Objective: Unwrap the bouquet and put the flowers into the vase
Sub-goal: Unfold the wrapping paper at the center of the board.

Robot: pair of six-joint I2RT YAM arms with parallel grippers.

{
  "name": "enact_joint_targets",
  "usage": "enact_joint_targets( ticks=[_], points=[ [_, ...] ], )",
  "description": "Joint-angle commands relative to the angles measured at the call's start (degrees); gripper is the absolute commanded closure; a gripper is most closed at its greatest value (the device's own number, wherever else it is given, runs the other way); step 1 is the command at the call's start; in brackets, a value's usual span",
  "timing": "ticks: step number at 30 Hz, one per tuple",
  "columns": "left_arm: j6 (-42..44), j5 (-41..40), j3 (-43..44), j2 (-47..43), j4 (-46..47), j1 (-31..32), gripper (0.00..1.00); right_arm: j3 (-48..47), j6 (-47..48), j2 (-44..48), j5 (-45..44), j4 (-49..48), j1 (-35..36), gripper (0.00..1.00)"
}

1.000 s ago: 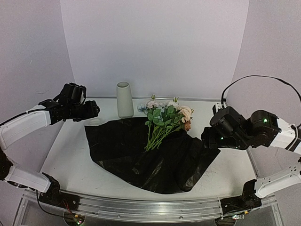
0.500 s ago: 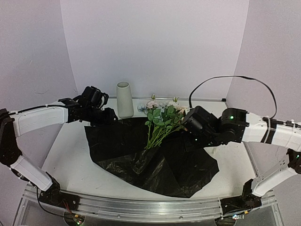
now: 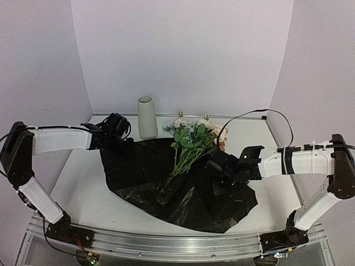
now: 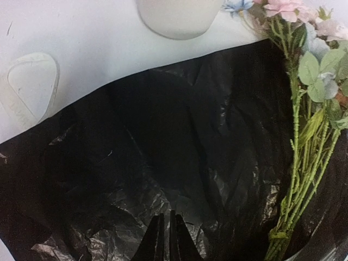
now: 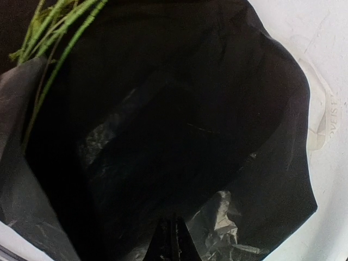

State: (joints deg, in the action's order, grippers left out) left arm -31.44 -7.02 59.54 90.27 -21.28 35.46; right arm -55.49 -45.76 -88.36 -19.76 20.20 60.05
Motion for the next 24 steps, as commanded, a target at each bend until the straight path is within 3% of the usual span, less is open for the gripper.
enact_joint_targets(
  ticks=[1,9,24],
  points=[
    [-0.77,-3.91,-0.57,2.37,2.33,0.04,0.96,4.41,-1.13,-0.55,1.99,-2.18,-3.26,1.0],
    [-3.83,-10.97,-3.71,4.99,2.27,-0.44,1.0,12.03,-0.93,-0.18,5.5,-6.23,-7.99,1.0],
    [-8.8,-14.25,-8.32,7.91,2.21,-4.42,1.0,21.52,-10.2,0.99,8.76,-8.57,-12.05,1.0]
  ],
)
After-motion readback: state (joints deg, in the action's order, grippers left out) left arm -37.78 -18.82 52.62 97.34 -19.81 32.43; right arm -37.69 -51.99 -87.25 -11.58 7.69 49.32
